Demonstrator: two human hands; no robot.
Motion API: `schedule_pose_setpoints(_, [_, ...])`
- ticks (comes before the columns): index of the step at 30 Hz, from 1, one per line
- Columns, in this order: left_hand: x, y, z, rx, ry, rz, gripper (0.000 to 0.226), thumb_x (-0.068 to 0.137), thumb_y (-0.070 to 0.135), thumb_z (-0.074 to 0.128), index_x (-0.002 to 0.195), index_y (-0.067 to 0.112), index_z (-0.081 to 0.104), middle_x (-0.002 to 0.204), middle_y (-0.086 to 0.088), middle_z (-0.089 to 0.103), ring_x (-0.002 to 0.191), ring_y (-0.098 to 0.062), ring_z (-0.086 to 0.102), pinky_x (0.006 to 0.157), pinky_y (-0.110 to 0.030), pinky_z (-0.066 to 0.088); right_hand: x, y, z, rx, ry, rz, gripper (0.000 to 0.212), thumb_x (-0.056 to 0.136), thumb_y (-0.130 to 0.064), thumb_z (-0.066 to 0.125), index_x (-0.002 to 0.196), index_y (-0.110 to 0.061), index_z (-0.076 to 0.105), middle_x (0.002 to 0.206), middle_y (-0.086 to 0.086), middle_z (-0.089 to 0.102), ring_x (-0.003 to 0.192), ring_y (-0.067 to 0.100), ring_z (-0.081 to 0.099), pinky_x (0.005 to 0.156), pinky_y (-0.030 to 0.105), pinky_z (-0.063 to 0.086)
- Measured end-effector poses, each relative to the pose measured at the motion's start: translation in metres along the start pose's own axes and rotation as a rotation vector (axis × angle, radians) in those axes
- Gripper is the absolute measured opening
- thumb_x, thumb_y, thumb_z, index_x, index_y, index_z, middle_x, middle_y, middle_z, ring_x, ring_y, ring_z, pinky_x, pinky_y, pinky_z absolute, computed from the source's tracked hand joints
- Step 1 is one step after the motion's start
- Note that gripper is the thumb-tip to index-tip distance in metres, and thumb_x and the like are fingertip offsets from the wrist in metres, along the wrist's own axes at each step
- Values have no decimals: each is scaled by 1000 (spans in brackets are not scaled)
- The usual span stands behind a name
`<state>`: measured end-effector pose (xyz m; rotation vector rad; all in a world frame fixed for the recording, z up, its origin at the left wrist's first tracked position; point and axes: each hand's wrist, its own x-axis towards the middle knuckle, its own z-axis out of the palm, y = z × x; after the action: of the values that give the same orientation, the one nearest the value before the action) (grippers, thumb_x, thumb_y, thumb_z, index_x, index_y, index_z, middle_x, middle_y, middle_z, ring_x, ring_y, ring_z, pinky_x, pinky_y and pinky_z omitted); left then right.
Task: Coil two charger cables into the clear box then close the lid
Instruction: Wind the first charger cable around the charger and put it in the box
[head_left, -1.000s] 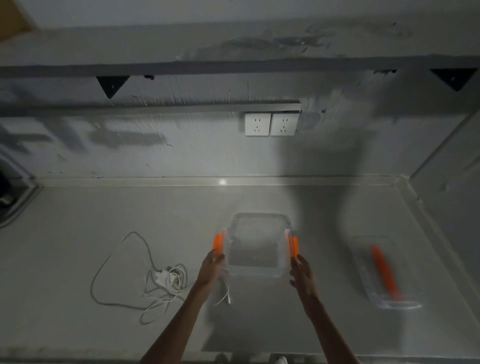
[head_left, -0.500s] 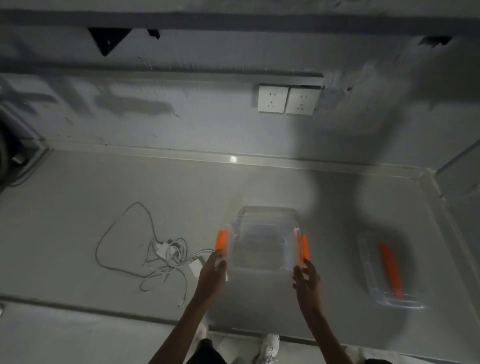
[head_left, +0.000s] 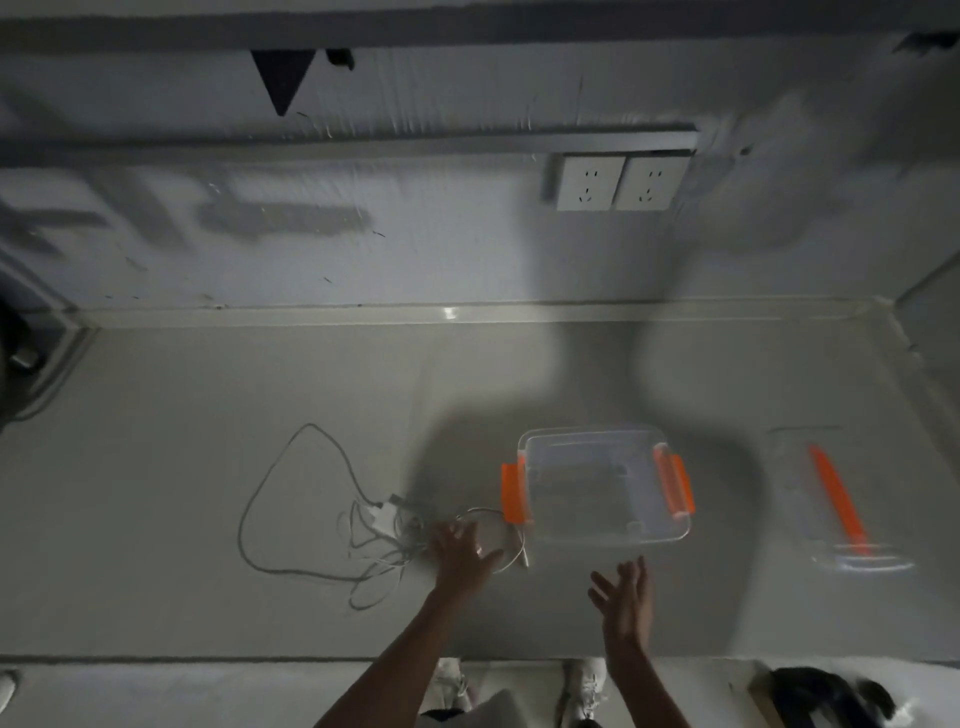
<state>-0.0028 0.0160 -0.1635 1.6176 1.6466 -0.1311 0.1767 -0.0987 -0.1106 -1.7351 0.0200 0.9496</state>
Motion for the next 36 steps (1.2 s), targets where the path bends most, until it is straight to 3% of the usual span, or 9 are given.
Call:
schedule_pose_setpoints(5, [4,3,9,0,-19,82,16,80,9,49,87,5,62,123,-22,48,120,-38,44,100,-39,39,1,33,18,-254,-309,173,42,92,-6,53,133,1,46,89,5,57,57,11,57,48,19,42])
schedule_pose_setpoints(8, [-15,12,-16,-224,-54,179,21,69,4,44,59,20,53,78,-9,57,77,-23,58,63,-37,51,-1,43,37,-488,-451,-10,46,85,14,48,122,-13,55,113,18,62,72,8,55,60,18,45])
schedule_pose_setpoints(12, [-60,8,-60,-852,-324,-20,15,84,-9,55,91,4,52,85,-18,57,68,-26,60,54,-37,58,-14,40,66,-687,-721,-449,92,66,9,49,131,-55,37,143,0,41,131,15,43,110,26,38])
schedule_pose_setpoints(18, [-116,-2,-142,-1238,-530,110,24,86,-7,52,105,4,61,105,-22,55,88,-35,63,65,-41,58,-26,30,116,-749,-732,-927,111,50,-17,88,140,-47,30,134,-16,53,117,2,52,94,10,42])
schedule_pose_setpoints(22, [-167,18,-221,-1160,-589,395,25,80,0,62,105,1,64,105,-20,63,92,-35,64,75,-40,57,-29,25,133,-1040,-710,-1021,106,57,-46,81,135,-41,10,137,20,54,128,27,41,86,48,55])
schedule_pose_setpoints(25, [-211,35,-295,-843,-456,614,23,84,4,65,106,-1,63,109,-25,60,93,-43,61,82,-49,48,-17,19,146,-1445,-895,-839,81,77,-63,36,137,-51,-16,161,11,9,146,34,15,107,48,39])
schedule_pose_setpoints(29, [-253,63,-375,-330,-228,840,22,88,4,63,109,11,68,114,-15,55,102,-35,58,82,-48,51,-28,-7,174,-1386,-956,-1005,105,87,-38,56,123,-62,-40,159,14,18,144,31,20,114,43,26])
schedule_pose_setpoints(32, [-267,95,-410,-131,-183,919,25,87,5,65,110,15,69,114,-10,55,104,-27,59,84,-35,53,-77,-59,193,-814,-1111,-1026,88,86,-22,59,142,-56,1,155,-6,24,143,9,18,119,34,15])
schedule_pose_setpoints(36, [-268,139,-454,-6,-153,1029,27,87,0,63,113,7,64,117,-10,58,106,-20,60,88,-32,53,-148,-127,211,-417,-1598,-330,49,91,-9,56,136,-26,47,137,-11,56,133,12,45,110,33,34])
